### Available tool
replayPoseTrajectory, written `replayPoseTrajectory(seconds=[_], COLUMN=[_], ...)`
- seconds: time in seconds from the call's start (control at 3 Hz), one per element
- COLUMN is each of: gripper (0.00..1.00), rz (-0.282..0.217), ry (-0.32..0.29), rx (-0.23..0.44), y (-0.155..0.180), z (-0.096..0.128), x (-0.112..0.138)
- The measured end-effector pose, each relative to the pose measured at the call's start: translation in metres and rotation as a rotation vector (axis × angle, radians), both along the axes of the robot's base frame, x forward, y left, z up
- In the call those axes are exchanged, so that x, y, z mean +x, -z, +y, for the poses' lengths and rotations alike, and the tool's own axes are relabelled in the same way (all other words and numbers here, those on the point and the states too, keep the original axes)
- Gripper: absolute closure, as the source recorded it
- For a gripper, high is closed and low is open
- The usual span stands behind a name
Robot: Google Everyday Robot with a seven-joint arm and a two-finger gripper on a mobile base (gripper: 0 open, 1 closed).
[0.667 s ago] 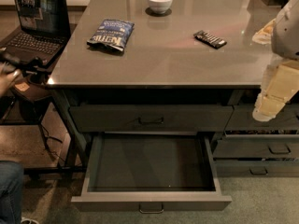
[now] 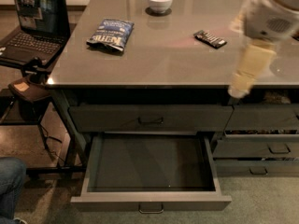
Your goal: Place blue chip bag into middle drawer
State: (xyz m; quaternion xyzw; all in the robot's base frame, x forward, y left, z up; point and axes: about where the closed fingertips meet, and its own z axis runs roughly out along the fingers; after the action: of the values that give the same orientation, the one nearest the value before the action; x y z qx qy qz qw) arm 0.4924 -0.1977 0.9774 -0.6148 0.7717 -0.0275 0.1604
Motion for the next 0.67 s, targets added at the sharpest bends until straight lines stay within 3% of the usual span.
replayPoseTrajectory(seconds=[0.67], gripper=[0.0], rz=[-0.031], ry=[-0.03], rx=[0.047], y=[-0.0054], z=[0.0126], x=[0.0168])
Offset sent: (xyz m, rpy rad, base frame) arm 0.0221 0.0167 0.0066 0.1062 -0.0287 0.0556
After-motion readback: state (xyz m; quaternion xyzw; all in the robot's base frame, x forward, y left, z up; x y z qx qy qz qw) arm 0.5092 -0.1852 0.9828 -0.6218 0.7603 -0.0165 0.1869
